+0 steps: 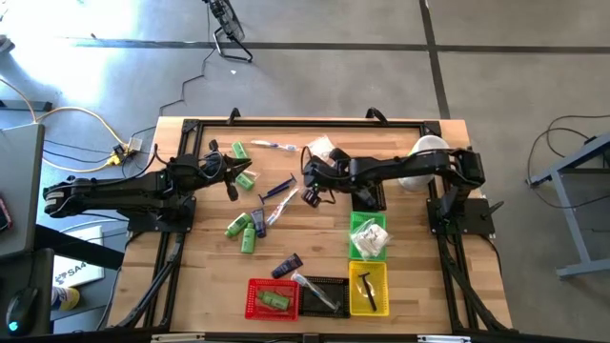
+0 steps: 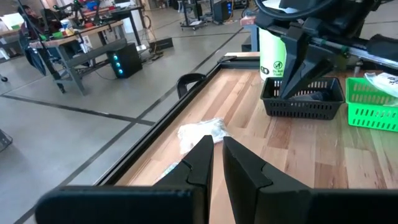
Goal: Pick & Place Travel size toiletries
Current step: Put the cotton pack into the green bin
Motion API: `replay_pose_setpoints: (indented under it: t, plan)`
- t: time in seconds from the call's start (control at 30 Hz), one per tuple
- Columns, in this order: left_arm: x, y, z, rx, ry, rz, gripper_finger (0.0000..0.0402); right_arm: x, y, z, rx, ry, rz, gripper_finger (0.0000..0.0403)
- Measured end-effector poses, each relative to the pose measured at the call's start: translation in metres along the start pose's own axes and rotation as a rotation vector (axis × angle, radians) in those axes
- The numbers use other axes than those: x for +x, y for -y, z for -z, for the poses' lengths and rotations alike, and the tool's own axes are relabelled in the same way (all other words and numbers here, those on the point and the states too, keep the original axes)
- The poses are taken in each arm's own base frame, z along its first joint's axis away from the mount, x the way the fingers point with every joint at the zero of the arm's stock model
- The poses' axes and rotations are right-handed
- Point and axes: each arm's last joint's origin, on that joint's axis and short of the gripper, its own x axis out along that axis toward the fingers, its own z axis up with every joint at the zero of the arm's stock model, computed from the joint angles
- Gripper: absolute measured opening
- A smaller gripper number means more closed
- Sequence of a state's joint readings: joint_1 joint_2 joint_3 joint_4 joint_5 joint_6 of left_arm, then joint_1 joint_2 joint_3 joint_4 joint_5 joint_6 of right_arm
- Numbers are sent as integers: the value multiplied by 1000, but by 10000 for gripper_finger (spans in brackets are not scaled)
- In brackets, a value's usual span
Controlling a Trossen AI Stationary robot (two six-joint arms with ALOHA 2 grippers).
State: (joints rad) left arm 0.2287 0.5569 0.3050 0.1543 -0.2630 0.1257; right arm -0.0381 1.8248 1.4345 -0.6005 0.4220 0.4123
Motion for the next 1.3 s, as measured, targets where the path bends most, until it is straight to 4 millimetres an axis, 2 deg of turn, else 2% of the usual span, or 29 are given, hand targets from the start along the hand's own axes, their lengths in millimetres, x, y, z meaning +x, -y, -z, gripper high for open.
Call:
replay_pose_setpoints:
  t: [0.3, 0.4, 0.5, 0.63, 0.77, 0.87, 1.07, 1.3]
  plan:
    - [0, 0, 0, 1, 0, 0, 30, 13, 29, -11, -61, -10, 44, 4]
    - [0, 0, 0, 1, 1, 0, 30, 17, 37, -13, -46, -37, -10, 20]
    - [0, 0, 0, 2, 1, 0, 30, 19, 42, -14, -46, -64, -76, 57]
    - [0, 0, 0, 2, 1, 0, 30, 22, 51, -16, -43, -76, -88, 127]
    - [0, 0, 0, 4, 1, 0, 30, 27, 68, -15, 0, -146, -99, 189]
    - [0, 0, 0, 4, 0, 0, 30, 32, 86, -13, 46, -229, -153, 216]
    - [0, 0, 0, 4, 1, 0, 30, 39, 117, -16, 98, -251, -151, 226]
    - [0, 0, 0, 4, 1, -1, 30, 50, 143, -18, 150, -248, -182, 226]
